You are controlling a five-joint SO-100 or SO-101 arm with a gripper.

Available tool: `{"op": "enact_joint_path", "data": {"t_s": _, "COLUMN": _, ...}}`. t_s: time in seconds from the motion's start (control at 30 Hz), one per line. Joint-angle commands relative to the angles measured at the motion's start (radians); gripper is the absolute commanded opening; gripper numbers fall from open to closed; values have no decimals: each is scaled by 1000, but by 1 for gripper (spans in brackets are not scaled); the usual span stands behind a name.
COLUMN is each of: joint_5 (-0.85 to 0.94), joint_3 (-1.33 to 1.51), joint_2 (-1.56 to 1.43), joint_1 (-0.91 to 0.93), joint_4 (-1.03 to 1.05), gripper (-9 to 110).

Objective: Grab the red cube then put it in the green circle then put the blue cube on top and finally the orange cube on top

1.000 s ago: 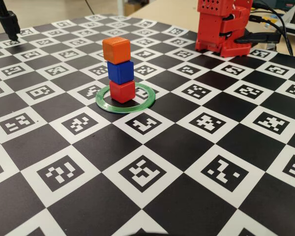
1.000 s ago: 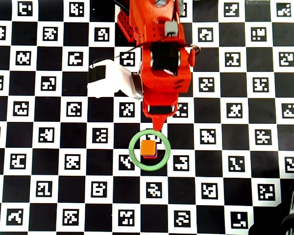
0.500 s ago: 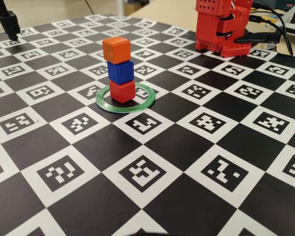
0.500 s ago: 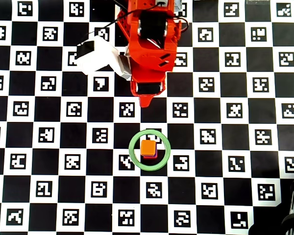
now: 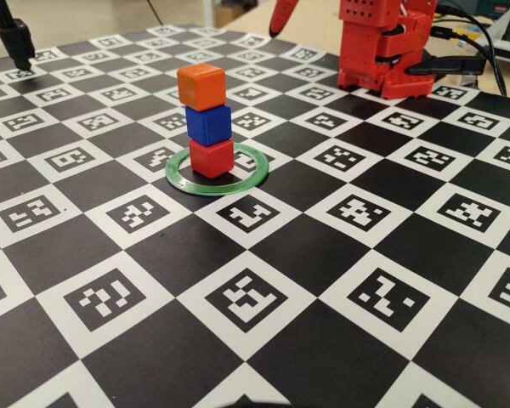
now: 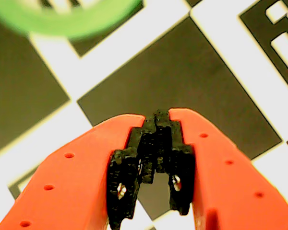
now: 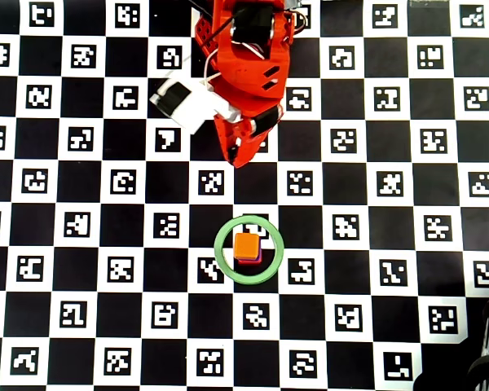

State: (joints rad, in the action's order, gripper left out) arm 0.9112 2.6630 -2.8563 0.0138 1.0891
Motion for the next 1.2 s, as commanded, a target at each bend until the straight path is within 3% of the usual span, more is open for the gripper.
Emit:
{"op": "enact_joint_path", "data": {"t_s": 0.0, "joint_5": 94, "joint_3": 44, "joint_2": -94, "joint_1": -57, "joint_4": -20, "gripper": -6}}
{"op": "enact_joint_path", "data": {"t_s": 0.33, "joint_5": 324, "joint_3": 319, "joint_2": -270, "joint_1": -71, "joint_4": -11, "gripper": -6}}
{"op": "enact_joint_path", "data": {"t_s": 0.9, "joint_5": 311, "joint_3": 517, "joint_2": -457, "joint_1": -55, "joint_4": 100, "gripper": -6}}
{"op": "enact_joint_path", "data": {"t_s": 1.17, "joint_5": 439, "joint_3": 518, "joint_2": -503, "joint_1": -55, "joint_4": 247, "gripper": -6}}
